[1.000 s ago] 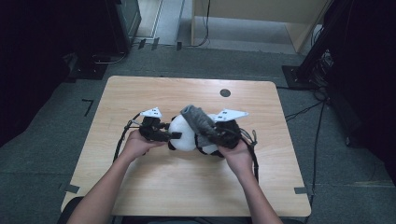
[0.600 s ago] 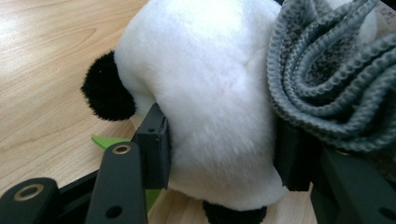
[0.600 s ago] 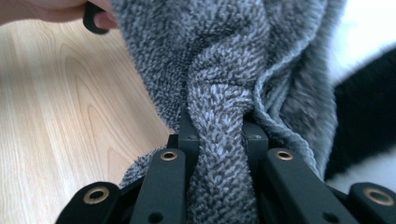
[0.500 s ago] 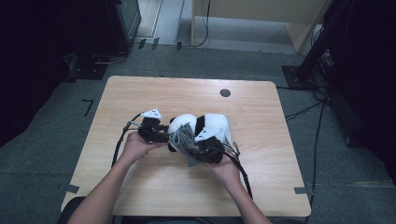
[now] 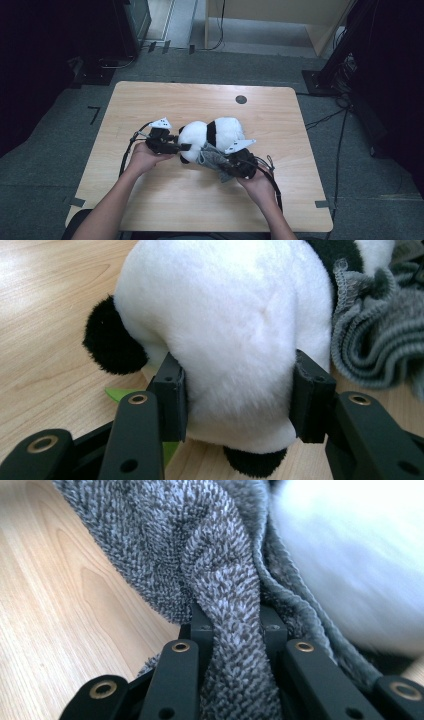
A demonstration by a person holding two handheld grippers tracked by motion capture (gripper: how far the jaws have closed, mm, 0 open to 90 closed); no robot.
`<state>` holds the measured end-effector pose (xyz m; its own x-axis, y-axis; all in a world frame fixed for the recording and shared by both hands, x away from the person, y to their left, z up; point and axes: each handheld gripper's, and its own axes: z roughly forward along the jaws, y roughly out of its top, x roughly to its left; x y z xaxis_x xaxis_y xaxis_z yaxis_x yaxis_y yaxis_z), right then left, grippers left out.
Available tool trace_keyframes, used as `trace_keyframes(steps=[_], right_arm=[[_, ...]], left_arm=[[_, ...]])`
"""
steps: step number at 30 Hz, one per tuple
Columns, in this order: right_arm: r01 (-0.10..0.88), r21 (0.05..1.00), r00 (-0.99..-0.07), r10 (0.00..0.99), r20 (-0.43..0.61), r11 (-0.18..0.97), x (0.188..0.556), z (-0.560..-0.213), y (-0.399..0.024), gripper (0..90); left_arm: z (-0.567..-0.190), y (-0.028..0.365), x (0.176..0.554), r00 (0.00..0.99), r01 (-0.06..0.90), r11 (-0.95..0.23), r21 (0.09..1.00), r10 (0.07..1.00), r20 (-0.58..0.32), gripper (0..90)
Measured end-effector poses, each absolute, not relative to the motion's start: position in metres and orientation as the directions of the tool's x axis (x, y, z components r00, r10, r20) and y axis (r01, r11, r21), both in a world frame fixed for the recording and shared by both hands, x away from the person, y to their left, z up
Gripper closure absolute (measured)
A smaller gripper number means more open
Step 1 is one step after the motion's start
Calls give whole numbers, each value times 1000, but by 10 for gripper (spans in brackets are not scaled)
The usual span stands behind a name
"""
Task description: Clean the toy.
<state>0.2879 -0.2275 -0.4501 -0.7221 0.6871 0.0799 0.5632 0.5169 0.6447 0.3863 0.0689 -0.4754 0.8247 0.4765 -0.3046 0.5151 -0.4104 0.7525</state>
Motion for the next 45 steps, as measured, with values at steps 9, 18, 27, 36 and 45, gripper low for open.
trace_keyframes(steps=[9, 18, 27, 36, 45], right_arm=[[615, 653, -659, 743, 116, 443, 285, -444, -269, 765], [666, 661, -573, 805, 155, 346, 292, -447, -310, 765], [696, 686, -448, 875, 182, 213, 297, -443, -347, 765], [603, 772, -482, 863, 152, 201, 296, -414, -326, 763], [531, 803, -579, 808, 112, 269, 305, -395, -275, 761]], left_arm=[[-476, 70, 387, 819, 524, -399, 752, 478, -317, 512], [-477, 71, 387, 817, 528, -396, 751, 476, -324, 510], [-477, 72, 387, 823, 519, -401, 755, 472, -316, 508], [-475, 71, 387, 814, 533, -391, 751, 477, -330, 507], [-474, 70, 386, 813, 534, -394, 748, 481, -327, 506]])
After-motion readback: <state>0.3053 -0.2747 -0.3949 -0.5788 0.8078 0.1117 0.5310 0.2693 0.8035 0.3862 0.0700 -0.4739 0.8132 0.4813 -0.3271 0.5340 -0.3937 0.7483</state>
